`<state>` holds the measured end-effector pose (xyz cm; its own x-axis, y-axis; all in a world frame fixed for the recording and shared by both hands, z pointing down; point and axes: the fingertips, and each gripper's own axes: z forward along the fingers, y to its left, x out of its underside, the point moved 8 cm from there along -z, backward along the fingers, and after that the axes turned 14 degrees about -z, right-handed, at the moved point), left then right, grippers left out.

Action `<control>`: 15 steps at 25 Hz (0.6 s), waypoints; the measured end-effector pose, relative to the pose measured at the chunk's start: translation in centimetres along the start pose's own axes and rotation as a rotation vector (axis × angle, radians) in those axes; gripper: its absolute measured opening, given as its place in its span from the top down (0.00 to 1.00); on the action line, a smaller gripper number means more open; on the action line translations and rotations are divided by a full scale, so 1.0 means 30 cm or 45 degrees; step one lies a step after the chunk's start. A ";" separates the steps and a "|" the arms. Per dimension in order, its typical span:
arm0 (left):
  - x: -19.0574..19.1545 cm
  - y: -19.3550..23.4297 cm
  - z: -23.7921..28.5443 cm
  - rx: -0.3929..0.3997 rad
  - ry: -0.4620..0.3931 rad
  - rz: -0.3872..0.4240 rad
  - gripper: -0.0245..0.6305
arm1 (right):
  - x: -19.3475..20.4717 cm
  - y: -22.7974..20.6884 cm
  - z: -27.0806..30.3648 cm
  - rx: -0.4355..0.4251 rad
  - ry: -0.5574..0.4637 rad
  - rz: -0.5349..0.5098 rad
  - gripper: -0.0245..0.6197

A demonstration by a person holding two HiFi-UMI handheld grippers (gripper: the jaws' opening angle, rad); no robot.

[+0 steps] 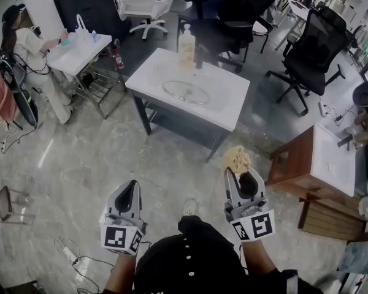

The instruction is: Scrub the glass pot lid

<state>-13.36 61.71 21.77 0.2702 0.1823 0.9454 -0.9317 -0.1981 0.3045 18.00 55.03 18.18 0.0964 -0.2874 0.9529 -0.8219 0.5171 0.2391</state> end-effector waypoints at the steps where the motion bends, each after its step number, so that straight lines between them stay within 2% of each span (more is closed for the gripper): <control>1: -0.012 0.002 0.030 -0.001 -0.002 -0.003 0.92 | 0.005 -0.019 0.026 -0.001 -0.001 -0.002 0.76; 15: -0.051 0.006 0.410 -0.021 0.013 -0.015 0.92 | 0.141 -0.261 0.279 -0.032 0.025 -0.005 0.76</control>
<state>-10.97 49.55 21.80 0.2789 0.1944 0.9404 -0.9323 -0.1800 0.3137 20.13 43.02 18.79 0.1106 -0.2737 0.9554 -0.8073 0.5360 0.2470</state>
